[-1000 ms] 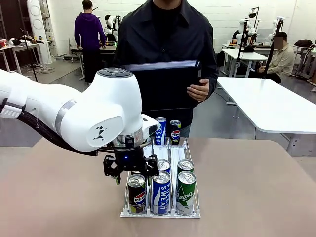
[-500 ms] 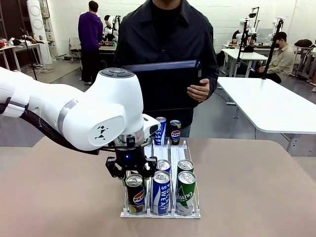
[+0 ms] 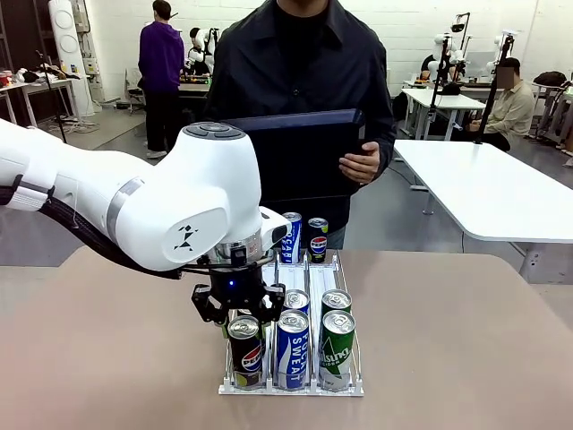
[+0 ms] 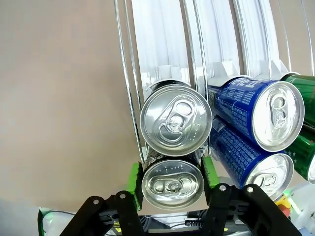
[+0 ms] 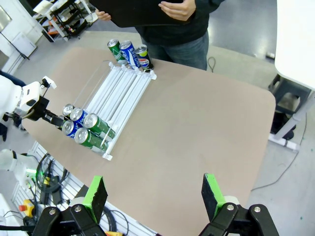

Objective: Retrieve and hand over the desired beverage to the person.
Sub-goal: Pick up a can of the same type that the person held from the Automatic Can Dispenser.

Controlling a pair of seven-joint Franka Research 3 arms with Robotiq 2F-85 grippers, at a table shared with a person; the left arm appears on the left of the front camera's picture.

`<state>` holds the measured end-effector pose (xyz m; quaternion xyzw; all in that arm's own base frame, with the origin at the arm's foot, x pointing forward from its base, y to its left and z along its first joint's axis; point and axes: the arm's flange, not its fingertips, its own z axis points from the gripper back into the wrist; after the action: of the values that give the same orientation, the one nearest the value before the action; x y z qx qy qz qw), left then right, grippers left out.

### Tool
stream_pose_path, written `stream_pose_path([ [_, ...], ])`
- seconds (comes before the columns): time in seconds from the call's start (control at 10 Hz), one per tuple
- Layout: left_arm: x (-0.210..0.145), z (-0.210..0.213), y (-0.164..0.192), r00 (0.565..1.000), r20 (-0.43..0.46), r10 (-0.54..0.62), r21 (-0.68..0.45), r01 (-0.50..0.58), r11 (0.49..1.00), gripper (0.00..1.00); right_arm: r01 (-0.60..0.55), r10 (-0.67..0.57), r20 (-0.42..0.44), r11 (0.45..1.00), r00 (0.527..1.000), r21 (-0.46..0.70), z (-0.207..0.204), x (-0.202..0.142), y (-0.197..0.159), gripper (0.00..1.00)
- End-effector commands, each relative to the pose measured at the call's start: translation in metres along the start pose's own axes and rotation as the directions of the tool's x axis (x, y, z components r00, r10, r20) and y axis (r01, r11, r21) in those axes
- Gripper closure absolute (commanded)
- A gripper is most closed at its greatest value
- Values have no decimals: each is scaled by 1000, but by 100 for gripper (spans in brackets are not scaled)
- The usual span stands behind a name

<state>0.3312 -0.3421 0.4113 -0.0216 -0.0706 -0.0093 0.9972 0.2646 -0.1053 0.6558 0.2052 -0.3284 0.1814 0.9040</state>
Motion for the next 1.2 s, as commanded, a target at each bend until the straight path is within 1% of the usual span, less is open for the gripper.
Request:
stream_pose_path([
  [0.0, -5, 9, -8, 999, -35, 2, 13, -1, 1000, 100, -9, 9, 9, 999, 1000, 31, -1, 0, 0, 0],
  [0.1, -9, 38, -10, 999, -42, -23, 2, 23, 1000, 100, -9, 9, 9, 999, 1000, 31, -1, 0, 0, 0],
  [0.3, -13, 95, -19, 997, -29, -66, 26, 67, 997, 100, -9, 9, 9, 999, 1000, 31, -1, 0, 0, 0],
  [0.5, -14, 163, -27, 996, -12, -90, 48, 90, 995, 100, -9, 9, 9, 999, 1000, 31, -1, 0, 0, 0],
  [0.7, -8, 229, -31, 994, -49, -96, 41, 98, 994, 100, -9, 9, 9, 999, 1000, 31, -1, 0, 0, 0],
  [0.8, -2, 253, -34, 994, -42, -99, 28, 101, 995, 100, -9, 9, 9, 999, 1000, 31, -1, 0, 0, 0],
  [1.0, 14, 296, -39, 995, 16, -95, -12, 95, 995, 100, -9, 9, 9, 999, 1000, 31, -1, 0, 0, 0],
  [1.1, 19, 310, -41, 995, 26, -93, -36, 94, 995, 100, -9, 9, 9, 999, 1000, 31, -1, 0, 0, 0],
])
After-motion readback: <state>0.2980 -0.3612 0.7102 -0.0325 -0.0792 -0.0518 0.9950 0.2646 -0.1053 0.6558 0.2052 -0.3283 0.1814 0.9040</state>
